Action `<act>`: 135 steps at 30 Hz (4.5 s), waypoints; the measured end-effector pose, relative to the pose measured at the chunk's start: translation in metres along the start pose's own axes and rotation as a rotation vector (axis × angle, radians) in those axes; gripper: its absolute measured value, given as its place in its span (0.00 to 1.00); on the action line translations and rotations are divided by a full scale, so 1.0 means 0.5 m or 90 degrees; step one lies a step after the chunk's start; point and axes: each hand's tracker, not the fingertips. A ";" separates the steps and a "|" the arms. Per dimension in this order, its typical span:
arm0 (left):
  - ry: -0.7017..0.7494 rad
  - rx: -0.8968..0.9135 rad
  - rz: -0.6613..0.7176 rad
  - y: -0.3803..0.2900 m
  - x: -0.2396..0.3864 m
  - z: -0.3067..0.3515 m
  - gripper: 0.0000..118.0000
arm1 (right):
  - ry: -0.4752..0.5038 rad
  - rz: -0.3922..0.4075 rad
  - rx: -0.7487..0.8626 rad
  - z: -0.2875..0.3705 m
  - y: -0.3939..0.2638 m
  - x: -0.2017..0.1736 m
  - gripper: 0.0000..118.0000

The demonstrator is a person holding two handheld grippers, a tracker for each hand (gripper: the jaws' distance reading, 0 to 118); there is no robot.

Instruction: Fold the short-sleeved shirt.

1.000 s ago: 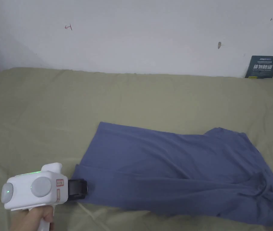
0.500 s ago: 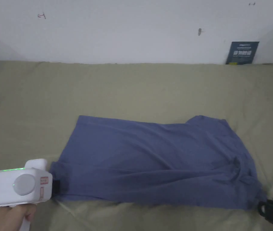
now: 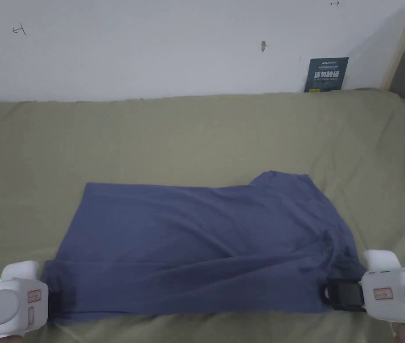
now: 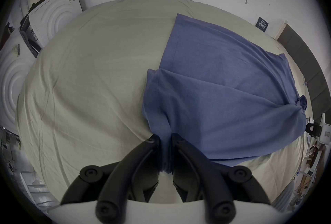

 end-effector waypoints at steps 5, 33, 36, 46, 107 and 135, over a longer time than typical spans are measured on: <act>0.003 -0.002 -0.012 0.003 0.000 0.010 0.10 | 0.060 0.011 0.026 0.023 -0.011 0.023 0.10; -0.021 -0.011 0.036 -0.289 -0.044 0.233 0.10 | 0.070 -0.022 0.005 0.189 -0.263 0.083 0.10; -0.015 -0.008 0.033 -0.294 -0.033 0.238 0.10 | 0.071 -0.030 0.005 0.181 -0.269 0.086 0.10; -0.001 -0.002 0.022 -0.265 -0.051 0.235 1.00 | 0.011 -0.058 0.008 0.223 -0.249 0.072 1.00; 0.007 0.010 -0.091 0.227 0.113 -0.077 0.09 | 0.006 0.080 -0.012 -0.031 0.251 0.028 0.03; -0.053 0.101 -0.025 -0.212 -0.052 0.287 0.08 | 0.065 0.076 0.072 0.236 -0.190 0.096 0.03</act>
